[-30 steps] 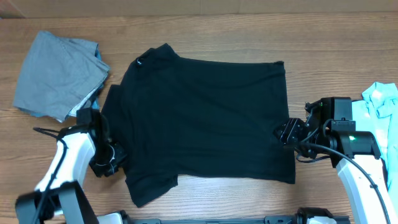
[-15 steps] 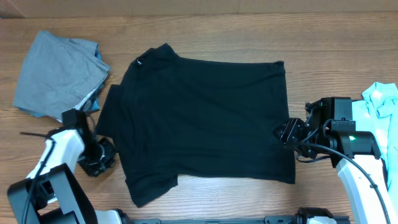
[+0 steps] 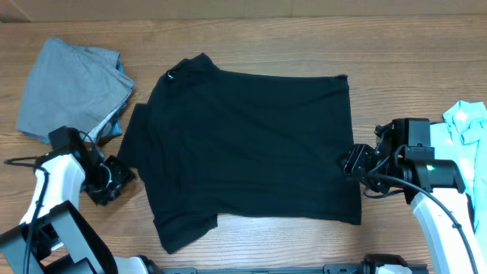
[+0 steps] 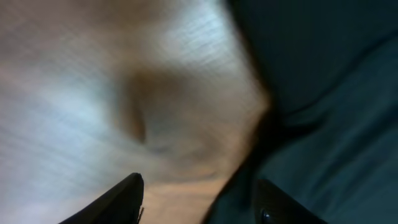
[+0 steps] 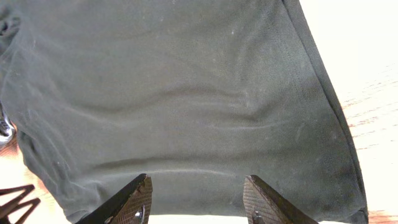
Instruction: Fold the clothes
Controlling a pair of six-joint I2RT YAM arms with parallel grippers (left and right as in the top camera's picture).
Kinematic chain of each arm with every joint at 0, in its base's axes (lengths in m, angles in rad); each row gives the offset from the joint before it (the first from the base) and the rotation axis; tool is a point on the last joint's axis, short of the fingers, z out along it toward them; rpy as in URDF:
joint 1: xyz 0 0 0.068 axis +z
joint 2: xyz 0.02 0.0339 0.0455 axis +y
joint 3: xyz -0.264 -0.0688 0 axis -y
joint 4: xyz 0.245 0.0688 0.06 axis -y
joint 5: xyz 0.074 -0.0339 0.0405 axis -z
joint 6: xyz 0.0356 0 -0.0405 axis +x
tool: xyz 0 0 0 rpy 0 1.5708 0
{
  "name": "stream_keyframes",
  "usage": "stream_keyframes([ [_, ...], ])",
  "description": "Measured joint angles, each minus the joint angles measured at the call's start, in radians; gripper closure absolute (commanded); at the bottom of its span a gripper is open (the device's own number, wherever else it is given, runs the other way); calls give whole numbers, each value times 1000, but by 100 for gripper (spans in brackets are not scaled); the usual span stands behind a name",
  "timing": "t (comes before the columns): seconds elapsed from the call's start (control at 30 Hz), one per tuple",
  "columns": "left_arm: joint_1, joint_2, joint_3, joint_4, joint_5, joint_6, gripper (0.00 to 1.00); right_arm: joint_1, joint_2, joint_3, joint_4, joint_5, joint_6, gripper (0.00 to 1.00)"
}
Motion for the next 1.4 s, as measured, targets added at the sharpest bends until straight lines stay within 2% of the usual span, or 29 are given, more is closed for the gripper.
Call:
stream_keyframes([
  [0.13,-52,0,-72,99,40,11,45,0,17,0,2,4,0,49],
  [0.23,-89,-11,-108,146,61,16,55,0,27,0,2,5,0,49],
  [0.27,-95,-14,-116,168,65,18,62,0,32,0,2,6,1,49],
  [0.37,-105,-21,-138,219,71,22,95,0,44,0,2,6,0,50],
  [0.4,-106,-19,-144,228,71,21,96,0,47,0,1,6,0,50],
  [0.53,-106,-16,-142,199,60,22,96,0,49,0,1,6,0,50],
  [0.7,-70,1,-69,46,-35,22,94,0,49,0,0,6,0,49],
  [0.73,-60,2,-49,35,-47,22,87,0,49,0,4,6,0,49],
  [0.77,-51,2,-27,27,-53,22,71,0,49,0,8,6,0,49],
  [0.8,-49,2,-8,26,-58,20,66,0,49,0,13,6,0,49],
  [0.93,-44,2,53,24,-61,21,56,0,59,0,55,6,0,50],
  [1.0,-45,2,70,11,-58,23,53,0,77,0,79,6,0,57],
  [1.07,-45,2,89,-9,-42,30,53,0,109,0,101,7,3,61],
  [1.23,-45,2,160,-118,39,77,51,0,224,0,99,6,-1,55],
  [1.27,-45,2,166,-142,50,87,53,0,244,0,95,6,0,55],
  [1.33,-45,2,168,-198,68,104,64,0,261,0,93,2,0,52],
  [1.4,-45,2,168,-235,81,130,67,0,257,0,93,-4,-2,51],
])
